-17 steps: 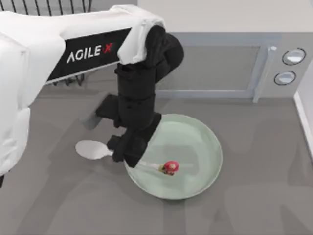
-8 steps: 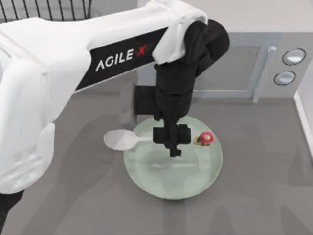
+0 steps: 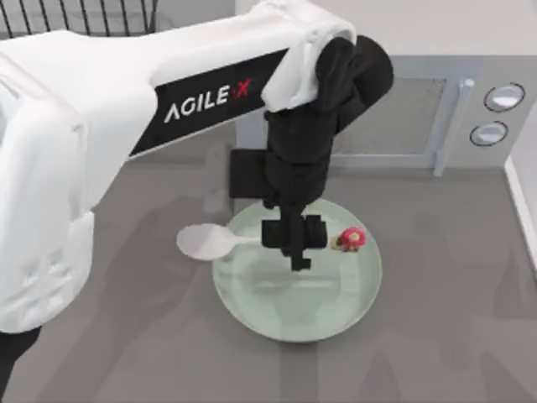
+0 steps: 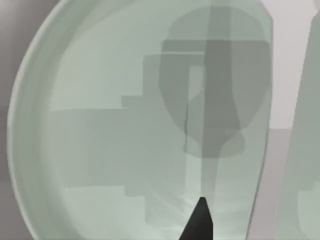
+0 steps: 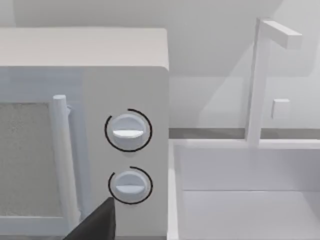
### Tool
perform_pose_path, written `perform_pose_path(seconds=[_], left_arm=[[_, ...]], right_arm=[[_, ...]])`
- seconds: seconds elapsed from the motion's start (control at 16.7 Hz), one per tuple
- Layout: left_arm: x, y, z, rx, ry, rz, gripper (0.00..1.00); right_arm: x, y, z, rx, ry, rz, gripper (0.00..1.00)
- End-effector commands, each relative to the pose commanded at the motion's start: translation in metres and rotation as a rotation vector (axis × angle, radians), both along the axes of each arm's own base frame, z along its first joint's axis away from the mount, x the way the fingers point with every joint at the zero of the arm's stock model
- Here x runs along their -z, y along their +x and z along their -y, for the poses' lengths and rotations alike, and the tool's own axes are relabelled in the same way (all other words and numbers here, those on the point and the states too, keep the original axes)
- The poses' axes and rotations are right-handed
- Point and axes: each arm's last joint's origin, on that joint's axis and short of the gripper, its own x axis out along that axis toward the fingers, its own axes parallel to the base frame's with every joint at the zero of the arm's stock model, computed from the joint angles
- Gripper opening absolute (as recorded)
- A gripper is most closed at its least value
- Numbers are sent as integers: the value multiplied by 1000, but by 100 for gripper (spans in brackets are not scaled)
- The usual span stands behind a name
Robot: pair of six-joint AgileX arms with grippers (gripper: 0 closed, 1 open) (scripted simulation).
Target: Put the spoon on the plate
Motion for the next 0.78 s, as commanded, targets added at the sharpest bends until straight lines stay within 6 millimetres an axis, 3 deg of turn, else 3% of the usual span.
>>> perform_pose_path(seconds=[0.78], left_arm=[[27, -15, -21, -36, 59, -143, 0]], right_arm=[[0, 0, 0, 0, 0, 0, 100]])
